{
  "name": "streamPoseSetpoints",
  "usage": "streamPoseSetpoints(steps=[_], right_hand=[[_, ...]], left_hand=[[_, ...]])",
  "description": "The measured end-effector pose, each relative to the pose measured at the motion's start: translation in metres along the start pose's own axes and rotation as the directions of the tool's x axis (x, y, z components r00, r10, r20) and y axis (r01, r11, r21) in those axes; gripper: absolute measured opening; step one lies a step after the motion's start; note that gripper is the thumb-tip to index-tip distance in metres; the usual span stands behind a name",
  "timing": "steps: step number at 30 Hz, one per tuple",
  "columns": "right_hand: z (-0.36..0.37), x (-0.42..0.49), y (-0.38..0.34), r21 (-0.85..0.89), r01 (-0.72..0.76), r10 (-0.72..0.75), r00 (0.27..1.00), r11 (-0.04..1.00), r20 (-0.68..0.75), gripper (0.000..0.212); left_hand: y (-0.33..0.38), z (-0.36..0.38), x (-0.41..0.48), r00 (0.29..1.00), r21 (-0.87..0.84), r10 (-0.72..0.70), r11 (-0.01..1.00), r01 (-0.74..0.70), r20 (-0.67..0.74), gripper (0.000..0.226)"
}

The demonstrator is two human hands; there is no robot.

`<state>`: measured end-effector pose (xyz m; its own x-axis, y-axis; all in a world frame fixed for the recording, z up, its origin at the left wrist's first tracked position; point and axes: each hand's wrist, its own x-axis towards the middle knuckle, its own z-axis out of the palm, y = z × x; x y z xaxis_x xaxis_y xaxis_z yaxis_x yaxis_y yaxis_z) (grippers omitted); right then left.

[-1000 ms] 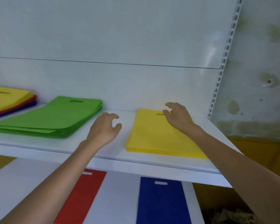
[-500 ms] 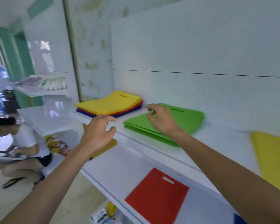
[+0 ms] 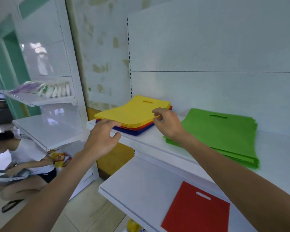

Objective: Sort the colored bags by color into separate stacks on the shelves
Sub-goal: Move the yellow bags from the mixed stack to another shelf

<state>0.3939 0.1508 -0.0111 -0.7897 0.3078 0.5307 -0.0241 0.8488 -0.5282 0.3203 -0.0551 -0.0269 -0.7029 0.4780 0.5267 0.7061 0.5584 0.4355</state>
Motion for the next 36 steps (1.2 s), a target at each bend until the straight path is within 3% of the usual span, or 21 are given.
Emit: streamPoseSetpoints(steps=[10,16,24,28,32,36], right_hand=[[0.044,0.101,0.003,-0.059,0.051,-0.053,0.998,0.997,-0.035,0.035],[0.070,0.136,0.016,-0.178,-0.026,0.027,1.000,0.984,0.003,0.040],[0.074,0.169,0.041,-0.247,-0.260,0.220,0.960,0.933,-0.176,0.035],[0.078,0.166,0.038,-0.264,-0.342,0.244,0.908,0.902,-0.341,0.031],[0.078,0.153,0.032,-0.281,-0.469,0.326,0.840,0.837,-0.433,0.031],[0.102,0.152,0.030,-0.428,-0.654,0.544,0.757,0.624,-0.363,0.031]], left_hand=[[-0.059,0.018,0.075,0.999,-0.039,0.012,0.999,-0.014,-0.043,0.027],[-0.105,0.022,0.126,0.999,-0.066,-0.002,0.998,-0.001,-0.048,0.025],[-0.153,0.044,0.211,0.988,-0.087,0.126,0.989,-0.119,0.089,0.025],[-0.178,0.055,0.256,0.945,-0.065,0.134,0.991,-0.120,0.297,0.030],[-0.188,0.073,0.272,0.920,-0.153,0.097,0.987,-0.041,0.379,0.047],[-0.194,0.094,0.263,0.954,-0.267,0.048,0.963,0.035,0.297,0.028]])
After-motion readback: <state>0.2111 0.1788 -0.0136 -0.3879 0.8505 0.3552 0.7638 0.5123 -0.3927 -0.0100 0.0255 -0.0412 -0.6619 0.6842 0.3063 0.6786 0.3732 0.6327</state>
